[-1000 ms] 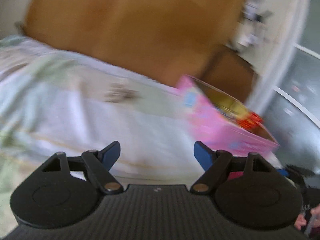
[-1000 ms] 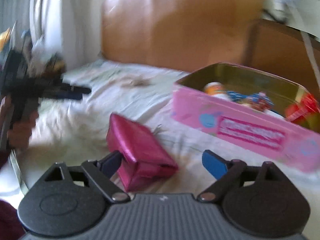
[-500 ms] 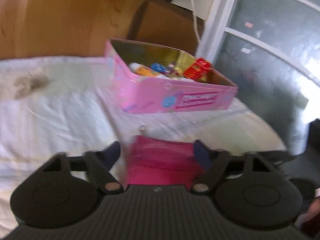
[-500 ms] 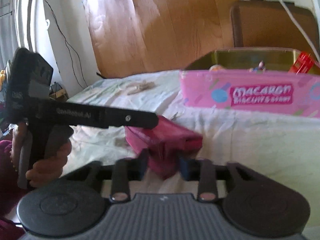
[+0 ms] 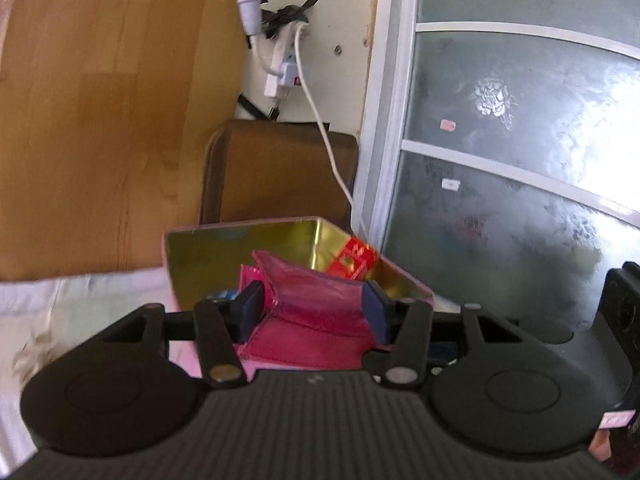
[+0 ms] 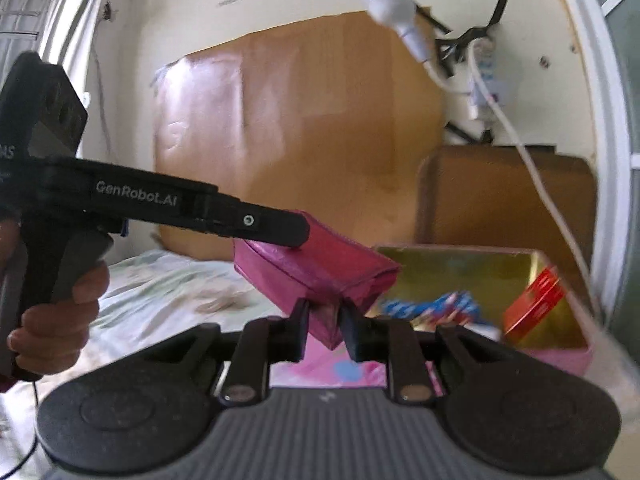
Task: Organize rigid objects
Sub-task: 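Carry the pink pouch into the pink tin and open the right gripper, then withdraw the right gripper from the tin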
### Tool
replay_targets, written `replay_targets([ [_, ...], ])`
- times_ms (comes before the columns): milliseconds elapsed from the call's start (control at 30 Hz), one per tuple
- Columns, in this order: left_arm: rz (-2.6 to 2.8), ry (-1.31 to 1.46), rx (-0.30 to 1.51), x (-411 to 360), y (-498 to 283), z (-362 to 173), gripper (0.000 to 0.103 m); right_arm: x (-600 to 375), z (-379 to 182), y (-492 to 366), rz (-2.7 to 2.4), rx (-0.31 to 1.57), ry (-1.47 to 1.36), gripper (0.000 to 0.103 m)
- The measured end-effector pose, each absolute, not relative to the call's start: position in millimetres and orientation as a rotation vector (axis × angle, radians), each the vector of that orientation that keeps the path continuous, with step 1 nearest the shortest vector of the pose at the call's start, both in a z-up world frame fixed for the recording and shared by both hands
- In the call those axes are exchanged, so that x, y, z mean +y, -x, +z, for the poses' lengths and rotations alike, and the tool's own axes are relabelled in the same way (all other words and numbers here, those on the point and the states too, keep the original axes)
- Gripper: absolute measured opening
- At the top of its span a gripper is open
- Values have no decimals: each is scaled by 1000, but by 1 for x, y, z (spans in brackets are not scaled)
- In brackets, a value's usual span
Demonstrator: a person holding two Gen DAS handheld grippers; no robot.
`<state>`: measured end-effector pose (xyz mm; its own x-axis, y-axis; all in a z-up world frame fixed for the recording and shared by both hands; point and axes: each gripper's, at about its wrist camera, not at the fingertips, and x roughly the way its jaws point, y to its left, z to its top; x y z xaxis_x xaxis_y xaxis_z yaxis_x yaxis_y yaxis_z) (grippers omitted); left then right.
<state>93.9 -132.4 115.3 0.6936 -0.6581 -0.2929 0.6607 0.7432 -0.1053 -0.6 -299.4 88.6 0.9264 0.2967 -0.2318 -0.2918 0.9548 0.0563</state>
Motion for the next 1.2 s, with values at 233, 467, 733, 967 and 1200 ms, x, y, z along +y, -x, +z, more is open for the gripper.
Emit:
replay_targets([
  [233, -680, -51, 357, -174, -142, 104, 57, -327, 71, -70, 243, 329, -77, 19],
  [467, -405, -137, 485, -209, -197, 77, 76, -310, 52, -153, 5, 409, 42, 28],
  [733, -338, -104, 443, -184, -159, 93, 76, -321, 52, -114, 45, 375, -108, 28],
  [967, -310, -173, 416, -177, -109, 101, 77, -323, 65, -59, 57, 307, -251, 30],
  [1200, -297, -156, 395, -152, -63, 106, 77, -314, 78, -10, 68, 251, -313, 31],
])
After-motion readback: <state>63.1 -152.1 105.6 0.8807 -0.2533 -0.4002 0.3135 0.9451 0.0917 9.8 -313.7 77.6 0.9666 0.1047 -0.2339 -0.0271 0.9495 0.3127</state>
